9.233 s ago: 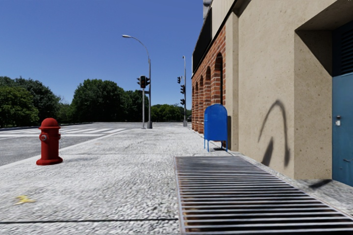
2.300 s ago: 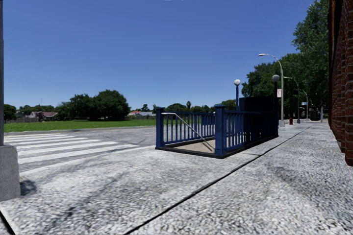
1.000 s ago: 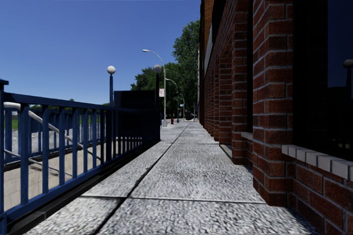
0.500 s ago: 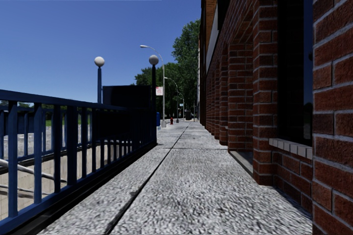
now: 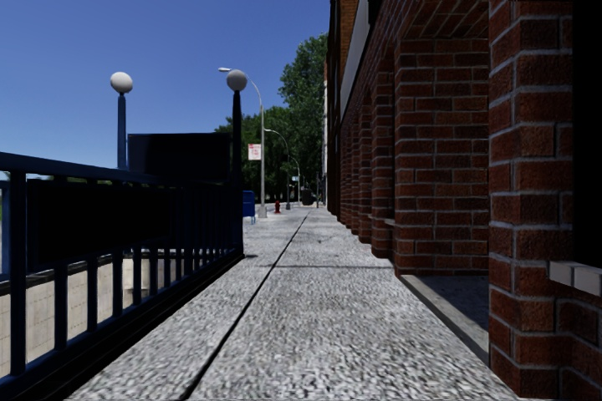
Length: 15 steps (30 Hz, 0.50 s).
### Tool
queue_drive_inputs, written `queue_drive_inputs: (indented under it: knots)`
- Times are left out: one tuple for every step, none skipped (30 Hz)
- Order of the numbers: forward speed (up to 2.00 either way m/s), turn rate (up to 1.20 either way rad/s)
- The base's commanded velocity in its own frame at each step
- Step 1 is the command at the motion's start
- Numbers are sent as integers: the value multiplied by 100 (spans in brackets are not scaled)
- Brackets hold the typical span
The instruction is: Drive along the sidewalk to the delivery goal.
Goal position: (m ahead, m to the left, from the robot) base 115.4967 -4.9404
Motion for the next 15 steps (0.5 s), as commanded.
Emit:
queue_drive_inputs:
  knots:
    - [191,0]
    - [191,0]
    - [191,0]
    - [191,0]
    - [191,0]
    - [191,-75]
    - [191,-120]
    - [191,-120]
    - [191,-120]
    - [191,-120]
    - [191,-37]
    - [191,0]
    - [191,0]
    - [191,0]
    - [191,0]
